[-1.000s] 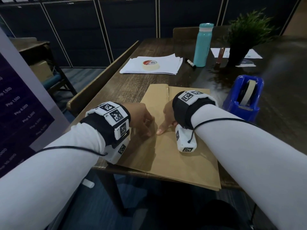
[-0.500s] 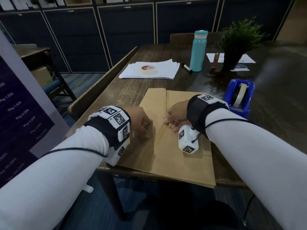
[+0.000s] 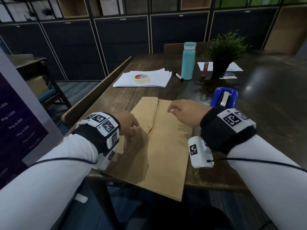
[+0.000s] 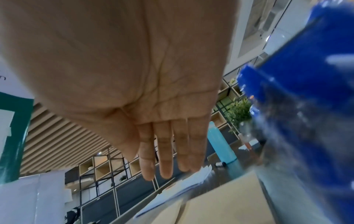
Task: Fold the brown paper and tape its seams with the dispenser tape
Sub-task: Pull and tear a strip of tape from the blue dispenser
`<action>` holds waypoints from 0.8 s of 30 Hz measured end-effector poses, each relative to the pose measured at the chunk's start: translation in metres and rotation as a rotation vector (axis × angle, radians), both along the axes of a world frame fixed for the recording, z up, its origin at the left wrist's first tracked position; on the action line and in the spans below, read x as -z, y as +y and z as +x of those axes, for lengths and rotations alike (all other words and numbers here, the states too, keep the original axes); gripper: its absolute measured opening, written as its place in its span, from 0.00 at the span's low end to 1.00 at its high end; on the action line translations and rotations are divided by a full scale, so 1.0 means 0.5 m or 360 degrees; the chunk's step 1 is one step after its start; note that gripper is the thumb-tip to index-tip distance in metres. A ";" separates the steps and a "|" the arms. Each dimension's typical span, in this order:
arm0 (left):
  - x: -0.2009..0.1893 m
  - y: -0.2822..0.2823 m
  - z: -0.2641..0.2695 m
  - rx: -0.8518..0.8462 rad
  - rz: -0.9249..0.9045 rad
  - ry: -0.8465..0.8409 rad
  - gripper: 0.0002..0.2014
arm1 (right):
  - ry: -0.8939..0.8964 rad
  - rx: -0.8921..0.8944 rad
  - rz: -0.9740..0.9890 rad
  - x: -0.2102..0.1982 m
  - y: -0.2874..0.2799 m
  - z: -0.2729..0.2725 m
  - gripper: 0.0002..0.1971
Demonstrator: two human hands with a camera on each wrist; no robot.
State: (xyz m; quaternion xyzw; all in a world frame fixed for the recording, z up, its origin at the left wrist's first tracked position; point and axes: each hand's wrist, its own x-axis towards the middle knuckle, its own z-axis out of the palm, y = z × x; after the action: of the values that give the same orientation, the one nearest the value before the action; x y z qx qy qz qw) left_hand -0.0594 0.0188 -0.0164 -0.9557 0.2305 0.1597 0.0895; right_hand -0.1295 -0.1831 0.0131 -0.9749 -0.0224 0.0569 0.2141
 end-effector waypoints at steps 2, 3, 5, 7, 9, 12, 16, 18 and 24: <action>-0.009 -0.017 -0.007 0.0071 -0.0240 -0.0075 0.23 | -0.0054 0.0038 -0.0078 -0.013 -0.021 -0.009 0.18; -0.015 -0.030 -0.012 0.0095 -0.0377 -0.0080 0.22 | -0.0036 0.0062 -0.0100 -0.019 -0.029 -0.011 0.18; -0.027 -0.064 -0.023 0.0147 -0.0606 -0.0055 0.19 | -0.0025 0.0114 -0.0117 -0.030 -0.045 -0.014 0.20; -0.036 -0.102 -0.034 0.0235 -0.0770 -0.0049 0.18 | -0.0063 0.0148 -0.0118 -0.042 -0.062 -0.018 0.22; -0.042 -0.139 -0.045 0.0306 -0.0943 -0.0062 0.18 | -0.0126 0.0198 -0.0127 -0.049 -0.086 -0.021 0.23; -0.041 -0.195 -0.053 0.0332 -0.1180 -0.0112 0.18 | -0.0153 0.0290 -0.0118 -0.047 -0.126 -0.020 0.25; -0.033 -0.267 -0.068 0.0286 -0.1395 -0.0027 0.19 | -0.0163 0.0409 -0.0174 -0.042 -0.174 -0.010 0.33; -0.024 -0.294 -0.076 0.0225 -0.1514 0.0157 0.20 | -0.0224 0.0471 -0.0206 -0.040 -0.200 -0.003 0.34; -0.014 -0.328 -0.096 0.0006 -0.1770 0.0518 0.21 | -0.0124 0.0642 -0.0215 -0.029 -0.251 0.018 0.48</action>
State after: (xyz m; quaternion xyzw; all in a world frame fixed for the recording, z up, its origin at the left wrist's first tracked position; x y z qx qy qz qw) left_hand -0.1073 -0.1451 -0.0095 -0.8217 0.2923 0.1594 -0.4625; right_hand -0.1204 -0.3087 0.0275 -0.9733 0.1686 -0.0236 0.1541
